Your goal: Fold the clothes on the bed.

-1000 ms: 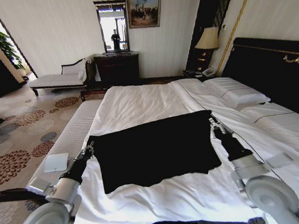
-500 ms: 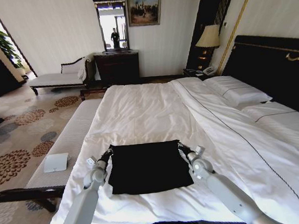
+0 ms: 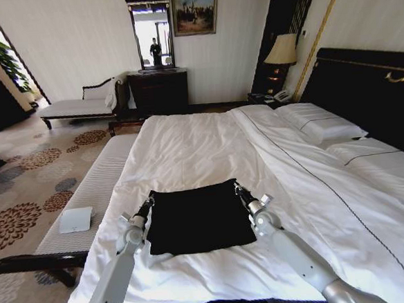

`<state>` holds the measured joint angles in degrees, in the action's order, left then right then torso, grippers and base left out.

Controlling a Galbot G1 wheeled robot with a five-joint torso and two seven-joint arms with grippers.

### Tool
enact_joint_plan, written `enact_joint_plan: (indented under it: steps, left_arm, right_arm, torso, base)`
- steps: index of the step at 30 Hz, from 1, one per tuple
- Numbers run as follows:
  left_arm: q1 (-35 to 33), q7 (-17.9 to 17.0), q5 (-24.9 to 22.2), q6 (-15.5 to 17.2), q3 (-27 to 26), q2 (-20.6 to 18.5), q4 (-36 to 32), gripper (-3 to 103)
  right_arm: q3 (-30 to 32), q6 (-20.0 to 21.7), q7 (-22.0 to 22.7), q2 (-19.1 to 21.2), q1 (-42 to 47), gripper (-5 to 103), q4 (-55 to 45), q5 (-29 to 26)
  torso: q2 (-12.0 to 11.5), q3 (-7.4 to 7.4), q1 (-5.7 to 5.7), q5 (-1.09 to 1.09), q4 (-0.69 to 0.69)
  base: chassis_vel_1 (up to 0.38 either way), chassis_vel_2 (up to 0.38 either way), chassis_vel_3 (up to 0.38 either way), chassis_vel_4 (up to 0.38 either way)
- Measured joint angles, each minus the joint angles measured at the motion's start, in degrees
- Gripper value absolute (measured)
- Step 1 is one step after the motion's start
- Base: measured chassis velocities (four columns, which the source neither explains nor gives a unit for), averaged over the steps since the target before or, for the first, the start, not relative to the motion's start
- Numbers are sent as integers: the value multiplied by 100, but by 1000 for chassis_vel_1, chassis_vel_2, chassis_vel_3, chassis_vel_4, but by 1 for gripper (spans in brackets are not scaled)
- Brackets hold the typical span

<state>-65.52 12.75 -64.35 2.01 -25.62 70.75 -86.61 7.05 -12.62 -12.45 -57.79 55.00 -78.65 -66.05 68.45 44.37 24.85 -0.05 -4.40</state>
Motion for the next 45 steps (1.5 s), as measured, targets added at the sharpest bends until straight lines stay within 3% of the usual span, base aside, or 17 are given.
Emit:
enact_joint_plan:
  steps: [4, 9, 18, 31, 36, 37, 39, 40, 42, 45]
  left_arm:
    - [-493, 507, -14, -97, -117, -93, -179, 1]
    - [-969, 770, 104, -120, -213, -99, -385, 1]
    - [-2021, 910, 603, -321, -498, 148, -834, 1]
    - [-2580, 1063, 941, -570, -677, 629, -1040, 1]
    - [-2766, 963, 1313, -773, -676, 752, -1213, 1]
    - [-2850, 904, 1463, -854, -689, 803, -1341, 1]
    - [-3013, 884, 1654, -996, -739, 843, -1640, 11]
    - [-3013, 884, 1654, -996, -739, 843, -1640, 11]
    - [-3175, 892, 1792, -1116, -812, 848, -1983, 16]
    - [-3304, 832, 1844, -1176, -1044, 744, -2599, 32]
  right_arm:
    - [202, -284, -881, 199, 515, 0, 0, -13]
    - [425, -468, -1506, 244, 1063, 0, -59, -11]
    - [690, -888, -2039, 337, 1990, 0, -200, 133]
    - [807, -1259, -2330, 333, 2501, 0, -129, 378]
    - [889, -1468, -2330, 334, 2672, 0, -211, 580]
    - [966, -1572, -2357, 339, 2767, 4, -296, 677]
    - [1148, -1681, -2396, 352, 2912, 10, -510, 732]
    - [1148, -1681, -2396, 352, 2912, 10, -510, 732]
    - [1331, -1756, -2377, 373, 3019, 20, -751, 735]
    - [1635, -1838, -1769, 423, 3085, 31, -1268, 758]
  torso:
    - [0, 0, 1, 0, 0]
    - [0, 0, 0, 2, -1]
    - [0, 1, 1, 2, -1]
    - [-1, 1, 2, 1, 0]
    - [-1, 1, 1, 2, 0]
    - [-2, 1, 2, 2, 0]
    - [-2, 1, 2, 2, -2]
    - [-2, 1, 2, 2, -2]
    - [-2, 1, 1, 1, 0]
    - [-1, 1, 1, 1, 1]
  base:
    - [0, 0, 0, 0]
    - [0, 0, 0, 0]
    - [0, 0, 0, 0]
    - [0, 0, 0, 0]
    - [0, 0, 0, 0]
    - [0, 0, 0, 0]
    - [0, 0, 0, 0]
    - [0, 0, 0, 0]
    - [0, 0, 0, 0]
    - [0, 0, 0, 0]
